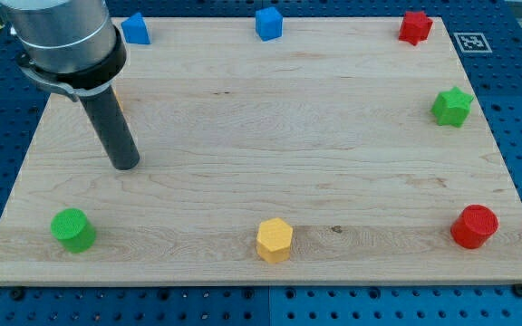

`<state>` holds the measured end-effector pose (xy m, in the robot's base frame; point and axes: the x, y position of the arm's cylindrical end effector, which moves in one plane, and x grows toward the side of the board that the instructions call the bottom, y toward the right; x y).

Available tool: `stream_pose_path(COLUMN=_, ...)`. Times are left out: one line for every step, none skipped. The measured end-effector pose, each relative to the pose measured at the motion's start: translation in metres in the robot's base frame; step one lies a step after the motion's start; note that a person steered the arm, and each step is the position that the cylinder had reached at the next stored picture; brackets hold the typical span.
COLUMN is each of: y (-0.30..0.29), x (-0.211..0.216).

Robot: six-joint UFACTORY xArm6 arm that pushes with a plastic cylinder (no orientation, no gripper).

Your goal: Slide the yellow hexagon to the left side of the red circle

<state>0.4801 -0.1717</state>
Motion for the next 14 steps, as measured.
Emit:
stream_pose_path(y=0.0, x=-0.002)
stream_pose_path(y=0.0, x=-0.002)
stream_pose_path(y=0.0, x=-0.002)
stream_pose_path(y=-0.001, x=-0.002)
stream_pose_path(y=-0.004, x=-0.002)
stream_pose_path(y=-0.007, x=-0.002)
stream_pose_path(y=-0.008, x=-0.002)
stream_pose_path(y=-0.011, x=-0.002)
stream_pose_path(y=-0.019, x=-0.002)
stream_pose_path(y=-0.026, x=-0.002)
stream_pose_path(y=-0.031, x=-0.002)
stream_pose_path(y=-0.036, x=-0.002)
stream_pose_path(y=-0.034, x=-0.001)
stream_pose_path(y=0.018, x=0.0)
